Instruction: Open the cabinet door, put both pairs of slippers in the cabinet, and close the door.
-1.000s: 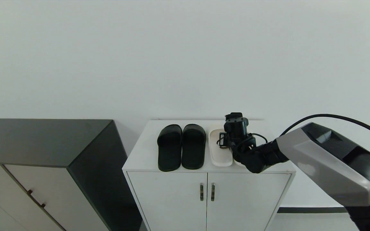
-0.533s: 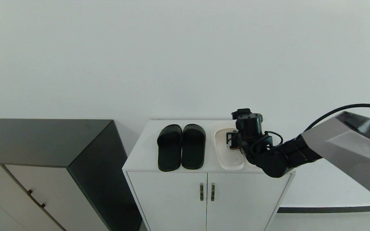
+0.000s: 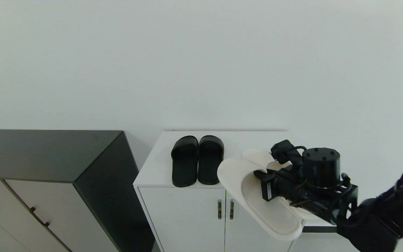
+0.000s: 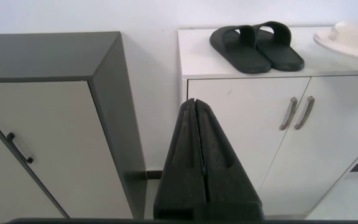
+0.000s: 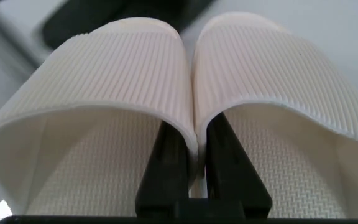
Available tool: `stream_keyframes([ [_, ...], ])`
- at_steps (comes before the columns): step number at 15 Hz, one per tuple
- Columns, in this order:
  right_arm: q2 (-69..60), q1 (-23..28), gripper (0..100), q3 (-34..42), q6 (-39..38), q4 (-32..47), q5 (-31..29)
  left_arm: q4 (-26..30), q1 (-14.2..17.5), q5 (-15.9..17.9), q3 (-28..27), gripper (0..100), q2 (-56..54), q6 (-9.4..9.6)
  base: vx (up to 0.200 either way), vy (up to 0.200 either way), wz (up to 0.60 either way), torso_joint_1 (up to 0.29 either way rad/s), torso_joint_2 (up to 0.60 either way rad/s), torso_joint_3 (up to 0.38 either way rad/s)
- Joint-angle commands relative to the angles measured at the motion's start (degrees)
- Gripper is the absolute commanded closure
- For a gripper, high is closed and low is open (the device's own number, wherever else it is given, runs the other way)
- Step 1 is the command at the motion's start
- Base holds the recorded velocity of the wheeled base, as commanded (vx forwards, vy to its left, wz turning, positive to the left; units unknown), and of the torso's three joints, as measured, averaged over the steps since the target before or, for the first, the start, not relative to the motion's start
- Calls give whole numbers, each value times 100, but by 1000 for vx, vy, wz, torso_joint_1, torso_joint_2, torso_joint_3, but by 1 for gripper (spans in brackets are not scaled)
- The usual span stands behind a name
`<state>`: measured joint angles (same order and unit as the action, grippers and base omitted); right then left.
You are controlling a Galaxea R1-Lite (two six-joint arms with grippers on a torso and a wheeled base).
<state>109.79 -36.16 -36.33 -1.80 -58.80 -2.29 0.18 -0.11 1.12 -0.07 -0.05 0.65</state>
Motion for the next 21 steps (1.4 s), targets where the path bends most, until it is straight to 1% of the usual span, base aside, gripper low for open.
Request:
stream_keyframes([
  [1,-766,-190,100,697,13,-132,581,-1,2,2,-1,100,5,-3,0,0,0,0,0,0],
  [2,-907,-278,100,864,5,-106,924,-1,2,2,-1,100,5,6,0,0,0,0,0,0],
  [5,-871,-366,100,987,-13,-106,1055,-1,2,2,-1,100,5,14,0,0,0,0,0,0],
  [6,-889,-366,100,1014,-22,-115,1240,-1,2,2,7,100,5,14,0,0,0,0,0,0],
  [7,-898,-375,100,1014,-22,-97,1275,-1,2,2,7,100,5,14,0,0,0,0,0,0],
  [12,-889,-436,100,1145,5,-106,1275,-1,2,2,-1,100,5,6,-200,0,0,3,2,1],
  [21,-907,-498,100,1251,13,-141,1293,-1,2,2,-1,100,5,-3,0,0,0,0,0,0],
])
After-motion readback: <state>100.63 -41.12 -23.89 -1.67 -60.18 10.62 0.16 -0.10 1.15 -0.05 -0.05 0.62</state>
